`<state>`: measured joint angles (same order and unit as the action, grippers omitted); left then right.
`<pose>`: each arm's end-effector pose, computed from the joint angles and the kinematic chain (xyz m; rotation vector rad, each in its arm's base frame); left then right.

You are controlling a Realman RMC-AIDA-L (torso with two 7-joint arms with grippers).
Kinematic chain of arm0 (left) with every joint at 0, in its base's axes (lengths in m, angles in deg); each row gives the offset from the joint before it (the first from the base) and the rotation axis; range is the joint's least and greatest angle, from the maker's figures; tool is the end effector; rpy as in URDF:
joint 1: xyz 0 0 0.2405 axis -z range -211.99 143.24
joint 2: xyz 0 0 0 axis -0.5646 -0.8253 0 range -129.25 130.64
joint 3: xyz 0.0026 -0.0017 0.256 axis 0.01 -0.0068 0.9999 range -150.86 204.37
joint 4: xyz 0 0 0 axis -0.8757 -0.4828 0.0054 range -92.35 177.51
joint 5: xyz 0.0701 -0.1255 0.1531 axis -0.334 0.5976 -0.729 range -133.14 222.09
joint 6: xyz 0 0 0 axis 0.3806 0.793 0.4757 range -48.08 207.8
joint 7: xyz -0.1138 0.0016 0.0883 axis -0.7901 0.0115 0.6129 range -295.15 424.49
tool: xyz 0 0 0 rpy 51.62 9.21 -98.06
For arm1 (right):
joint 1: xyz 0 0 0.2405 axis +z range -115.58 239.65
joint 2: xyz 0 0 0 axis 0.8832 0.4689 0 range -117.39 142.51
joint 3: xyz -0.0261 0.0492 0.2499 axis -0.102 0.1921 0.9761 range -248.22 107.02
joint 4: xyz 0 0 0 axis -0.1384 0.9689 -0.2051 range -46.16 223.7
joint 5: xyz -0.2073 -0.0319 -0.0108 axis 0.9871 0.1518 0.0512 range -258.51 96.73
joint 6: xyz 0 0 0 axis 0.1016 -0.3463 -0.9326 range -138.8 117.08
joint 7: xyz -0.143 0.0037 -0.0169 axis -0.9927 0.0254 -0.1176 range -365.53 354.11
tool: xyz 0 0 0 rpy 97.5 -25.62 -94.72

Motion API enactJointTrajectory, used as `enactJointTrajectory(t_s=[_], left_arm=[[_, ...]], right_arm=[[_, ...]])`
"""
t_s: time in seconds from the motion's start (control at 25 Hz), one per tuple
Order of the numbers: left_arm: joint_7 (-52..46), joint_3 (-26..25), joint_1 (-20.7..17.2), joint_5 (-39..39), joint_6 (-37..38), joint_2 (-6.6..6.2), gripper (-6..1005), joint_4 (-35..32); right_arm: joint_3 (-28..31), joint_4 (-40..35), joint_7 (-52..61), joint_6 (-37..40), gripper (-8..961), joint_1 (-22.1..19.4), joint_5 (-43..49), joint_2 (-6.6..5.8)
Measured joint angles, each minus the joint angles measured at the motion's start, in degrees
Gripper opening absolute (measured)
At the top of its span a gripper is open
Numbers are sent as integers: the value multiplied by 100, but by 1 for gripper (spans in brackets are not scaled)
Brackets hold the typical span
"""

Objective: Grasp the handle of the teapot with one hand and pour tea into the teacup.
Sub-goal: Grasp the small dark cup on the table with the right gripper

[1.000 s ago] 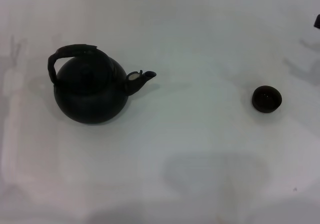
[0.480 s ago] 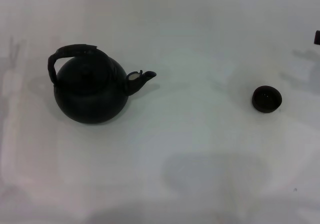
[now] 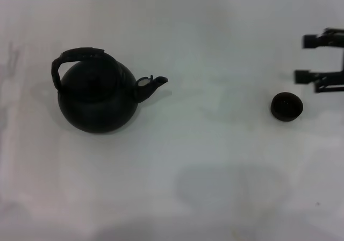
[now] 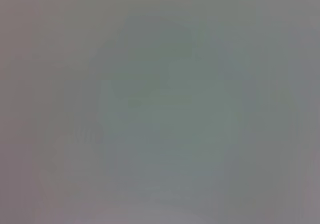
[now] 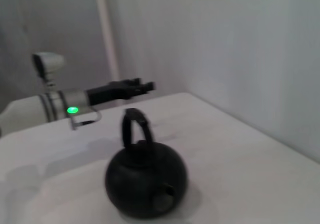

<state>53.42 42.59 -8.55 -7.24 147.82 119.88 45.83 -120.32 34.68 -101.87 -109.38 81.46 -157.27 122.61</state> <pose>-0.3761 0.3146 0.0167 -1.3401 -0.6948 -0.6173 0.2790 0.3011 0.0872 -2.7649 0.4363 0.5799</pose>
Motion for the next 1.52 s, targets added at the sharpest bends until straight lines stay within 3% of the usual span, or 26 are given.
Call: enactJointTrajectory(t_s=[0.2, 0.6, 0.84, 1.12, 1.52], left_arm=[[0, 10, -2, -10, 19, -4, 831, -1], [4, 16, -105, -23, 85, 5, 831, 2], [7, -7, -200, -21, 274, 15, 830, 46], [9, -6, -223, -19, 300, 17, 830, 52], [9, 1, -247, -51, 334, 17, 830, 48]], right_arm=[[-3, 491, -209, 34, 848, 378, 497, 227], [-136, -377, 311, -92, 848, 191, 643, 460], [-684, -414, 607, 94, 849, 293, 754, 473], [-1147, -223, 270, 1133, 849, 274, 807, 483], [-1122, 51, 13, 1746, 850, 255, 1085, 450]])
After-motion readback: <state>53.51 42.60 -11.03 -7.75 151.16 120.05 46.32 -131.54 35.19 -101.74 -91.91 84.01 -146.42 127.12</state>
